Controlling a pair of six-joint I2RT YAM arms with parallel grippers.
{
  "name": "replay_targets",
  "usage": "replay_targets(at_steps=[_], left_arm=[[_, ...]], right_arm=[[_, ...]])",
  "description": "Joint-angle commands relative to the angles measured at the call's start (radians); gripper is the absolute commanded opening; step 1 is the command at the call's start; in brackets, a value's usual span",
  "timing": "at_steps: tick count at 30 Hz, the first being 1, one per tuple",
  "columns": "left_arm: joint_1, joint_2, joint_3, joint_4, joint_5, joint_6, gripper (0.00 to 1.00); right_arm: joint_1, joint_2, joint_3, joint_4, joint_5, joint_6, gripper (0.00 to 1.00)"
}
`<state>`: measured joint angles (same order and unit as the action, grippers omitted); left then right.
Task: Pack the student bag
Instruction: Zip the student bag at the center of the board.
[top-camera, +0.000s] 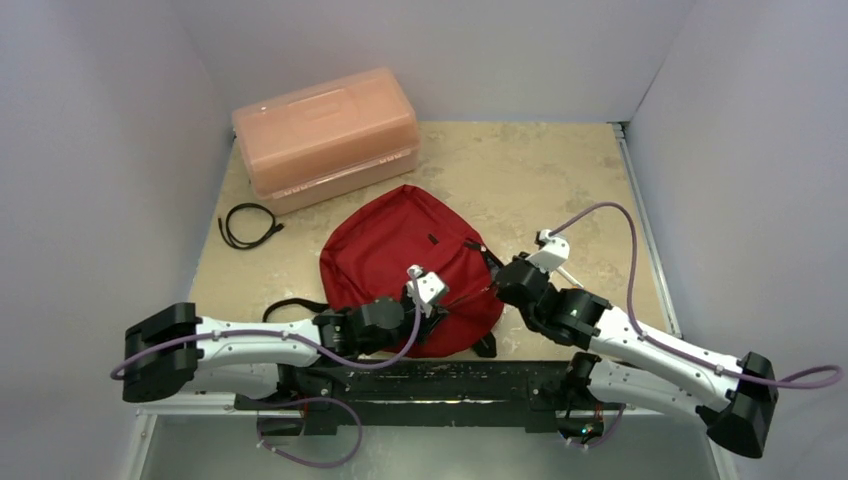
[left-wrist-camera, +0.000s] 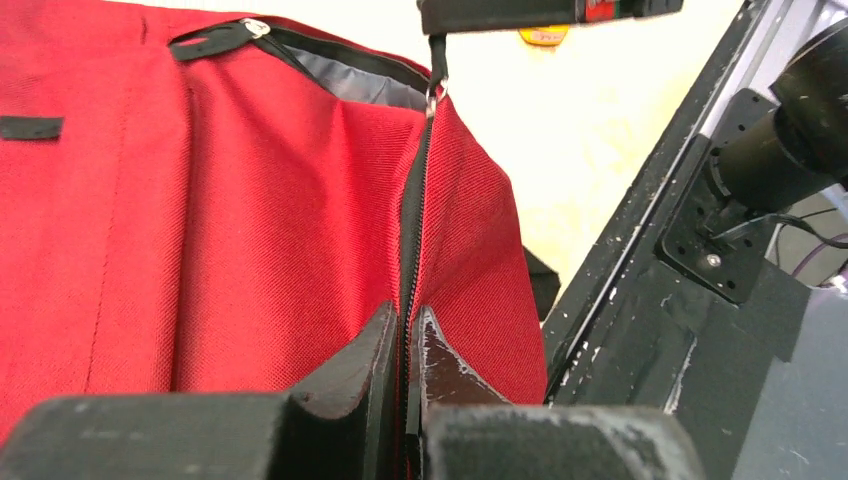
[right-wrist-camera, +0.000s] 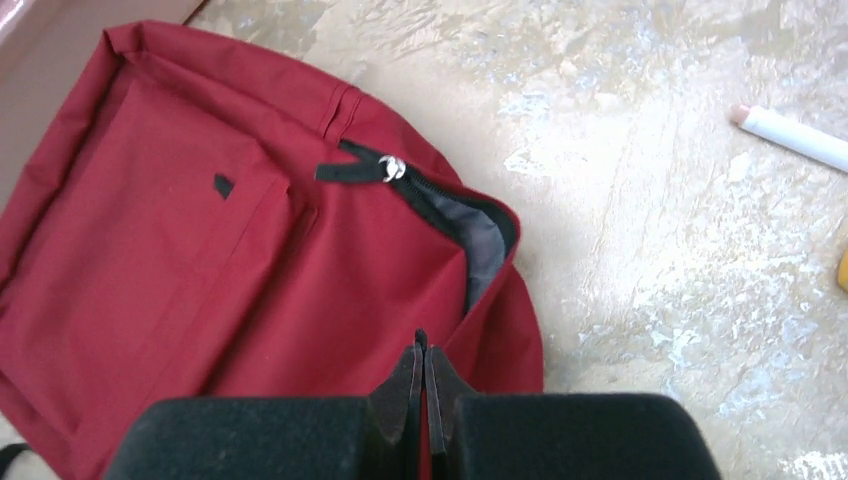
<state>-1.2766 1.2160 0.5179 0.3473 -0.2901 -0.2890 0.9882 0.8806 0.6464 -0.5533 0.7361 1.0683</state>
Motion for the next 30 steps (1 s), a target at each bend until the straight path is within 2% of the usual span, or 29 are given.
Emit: replay_targets(at_steps=[1, 5, 13, 19, 23, 27, 30], left_arm=[[0.005, -0.147, -0.082, 0.014, -0.005, -0.048, 0.00], [0.003, -0.237, -0.141, 0.018, 0.046, -0.048, 0.00], [-0.001, -0.409, -0.214, 0.044, 0.200, 0.003, 0.00], [-0.003, -0.467, -0.255, 0.046, 0.296, 0.025, 0.00], [-0.003, -0.453, -0.256, 0.071, 0.386, 0.026, 0.00], [-0.012, -0.413, -0.248, 0.096, 0.460, 0.013, 0.00], [-0.017, -0.394, -0.241, 0.094, 0.458, 0.000, 0.00]], right_arm=[[-0.126, -0.065, -0.021, 0.017, 0.009, 0.009, 0.00], [-0.292, -0.060, -0.063, 0.171, -0.136, -0.101, 0.00], [-0.487, 0.081, -0.084, 0.445, -0.273, -0.263, 0.00], [-0.544, 0.274, -0.003, 0.599, -0.345, -0.316, 0.00], [-0.585, 0.403, 0.051, 0.683, -0.356, -0.336, 0.00], [-0.643, 0.472, 0.095, 0.727, -0.355, -0.362, 0.00], [-0.648, 0.466, 0.146, 0.686, -0.400, -0.431, 0.00]])
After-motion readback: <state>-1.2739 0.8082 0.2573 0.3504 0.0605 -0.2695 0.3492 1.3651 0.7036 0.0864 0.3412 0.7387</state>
